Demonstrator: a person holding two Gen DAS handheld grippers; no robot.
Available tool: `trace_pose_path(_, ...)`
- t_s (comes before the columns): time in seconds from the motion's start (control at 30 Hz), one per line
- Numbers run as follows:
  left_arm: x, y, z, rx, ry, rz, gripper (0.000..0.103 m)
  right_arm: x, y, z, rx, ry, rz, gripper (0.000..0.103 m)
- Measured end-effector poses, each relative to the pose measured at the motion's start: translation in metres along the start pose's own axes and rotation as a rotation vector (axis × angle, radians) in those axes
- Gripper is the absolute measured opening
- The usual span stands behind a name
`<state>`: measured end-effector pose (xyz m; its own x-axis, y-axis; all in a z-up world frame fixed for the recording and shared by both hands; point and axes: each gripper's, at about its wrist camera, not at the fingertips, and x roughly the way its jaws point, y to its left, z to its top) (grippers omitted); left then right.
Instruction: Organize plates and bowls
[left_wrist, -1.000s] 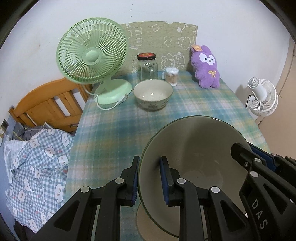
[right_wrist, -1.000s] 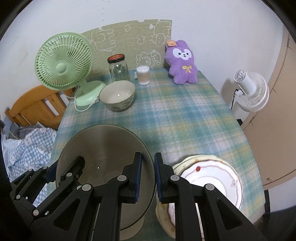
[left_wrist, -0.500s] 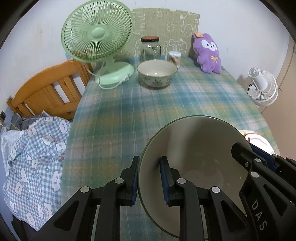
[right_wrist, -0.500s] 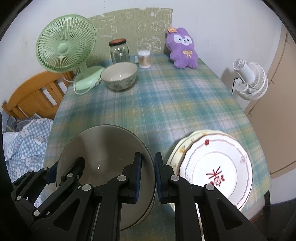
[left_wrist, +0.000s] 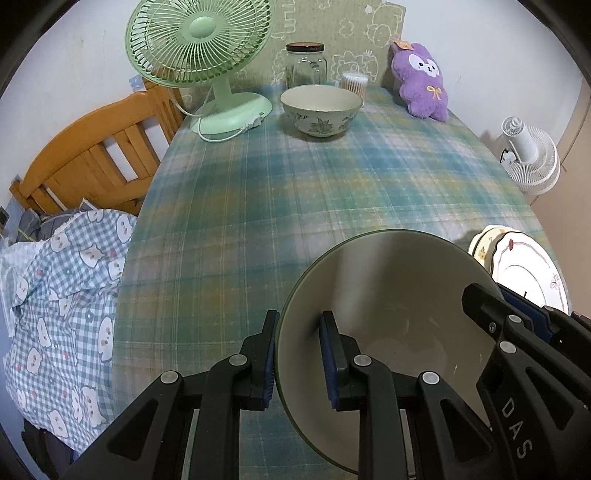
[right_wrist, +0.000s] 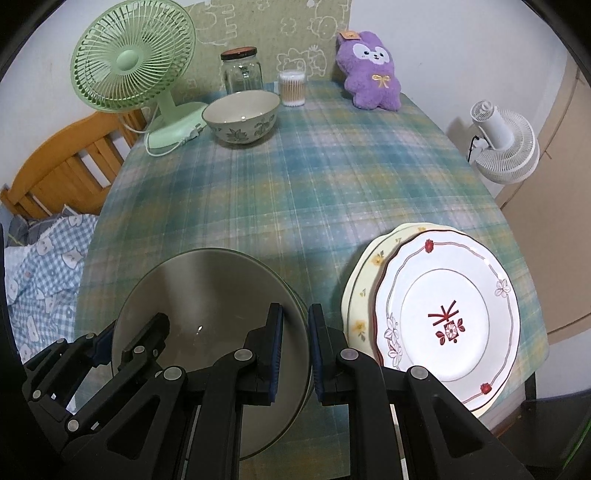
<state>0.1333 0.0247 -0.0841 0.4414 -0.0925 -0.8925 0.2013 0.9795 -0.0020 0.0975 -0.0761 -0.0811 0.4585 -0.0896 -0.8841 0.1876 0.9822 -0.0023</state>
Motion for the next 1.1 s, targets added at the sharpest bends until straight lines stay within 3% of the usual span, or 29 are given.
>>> trace_pose_path(0.53,0.012,-0.006,-0.003,0.023,0.023,-0.02,0.02,0.014,-0.005,-0.004,0.018,0.035,-0.029,0.018)
trace_pose_path(0.77,0.002,-0.004,0.001,0.039,0.02,-0.028,0.042,0.01,-0.006,0.004,0.023,0.072,-0.018,0.02)
trace_pose_path(0.93,-0.014,0.005,0.011,0.024,-0.015,-0.042,0.056,-0.013,-0.005,0.013,0.036,0.013,0.0,0.04)
trace_pose_path(1.0,-0.023,0.007,0.016,0.034,-0.04,-0.056,0.061,-0.025,-0.003,0.016,0.036,-0.022,-0.006,0.059)
trace_pose_path(1.1,-0.039,0.007,0.027,0.055,-0.083,-0.078,0.072,-0.046,0.003,0.025,0.019,-0.088,-0.01,0.065)
